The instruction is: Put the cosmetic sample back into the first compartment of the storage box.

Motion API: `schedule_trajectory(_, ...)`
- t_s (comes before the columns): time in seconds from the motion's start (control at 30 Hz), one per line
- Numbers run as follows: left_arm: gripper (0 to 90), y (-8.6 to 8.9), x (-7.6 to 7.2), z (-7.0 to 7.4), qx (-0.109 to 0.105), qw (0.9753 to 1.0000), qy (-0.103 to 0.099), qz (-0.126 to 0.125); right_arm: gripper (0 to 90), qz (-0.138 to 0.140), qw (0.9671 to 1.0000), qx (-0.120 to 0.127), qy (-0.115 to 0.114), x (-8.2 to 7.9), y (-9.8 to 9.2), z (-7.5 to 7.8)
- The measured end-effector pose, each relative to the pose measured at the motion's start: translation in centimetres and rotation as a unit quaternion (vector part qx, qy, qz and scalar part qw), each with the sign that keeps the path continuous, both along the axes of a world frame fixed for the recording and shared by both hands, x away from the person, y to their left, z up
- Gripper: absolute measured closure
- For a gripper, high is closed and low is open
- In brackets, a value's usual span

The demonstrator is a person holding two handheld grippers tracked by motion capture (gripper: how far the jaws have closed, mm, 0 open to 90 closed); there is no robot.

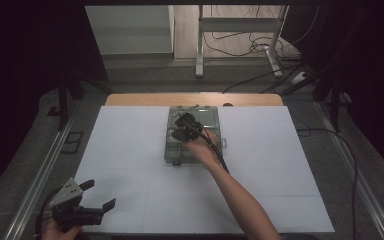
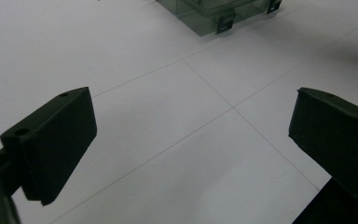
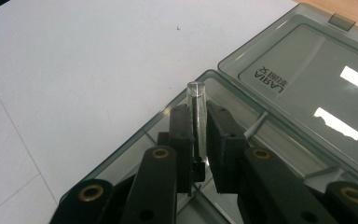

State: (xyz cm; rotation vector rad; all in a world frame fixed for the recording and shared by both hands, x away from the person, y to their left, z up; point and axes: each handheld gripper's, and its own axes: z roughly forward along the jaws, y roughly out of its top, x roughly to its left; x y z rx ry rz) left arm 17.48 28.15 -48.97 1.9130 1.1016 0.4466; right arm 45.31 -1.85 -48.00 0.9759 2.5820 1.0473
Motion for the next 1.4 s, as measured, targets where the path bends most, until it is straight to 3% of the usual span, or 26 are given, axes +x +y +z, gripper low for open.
schedule_trajectory(0.4, 1.3, 0.0, 0.0, 0.0, -0.004, 1.0000, 0.000, 0.001, 80.1, -0.007, 0.9999, -0.009, 0.001, 0.6, 0.8, -1.0)
schedule_trajectory(0.53, 1.3, 0.0, 0.0, 0.0, -0.003, 1.0000, -0.001, 0.000, 72.4, -0.006, 0.9997, -0.023, -0.009, 0.5, 1.1, -1.2)
schedule_trajectory(1.0, 1.3, 0.0, 0.0, 0.0, -0.003, 1.0000, 0.000, 0.001, 59.4, 0.005, 0.9999, -0.011, 0.004, -0.3, 0.4, -0.2)
schedule_trajectory(1.1, 1.4, 0.0, 0.0, 0.0, -0.002, 1.0000, 0.000, 0.001, 56.4, 0.007, 0.9999, -0.002, 0.009, -0.7, 0.1, 0.1)
schedule_trajectory(1.4, 1.4, 0.0, 0.0, 0.0, -0.002, 1.0000, 0.002, 0.003, 50.3, 0.018, 0.9998, -0.006, 0.007, -2.2, -0.8, 0.6)
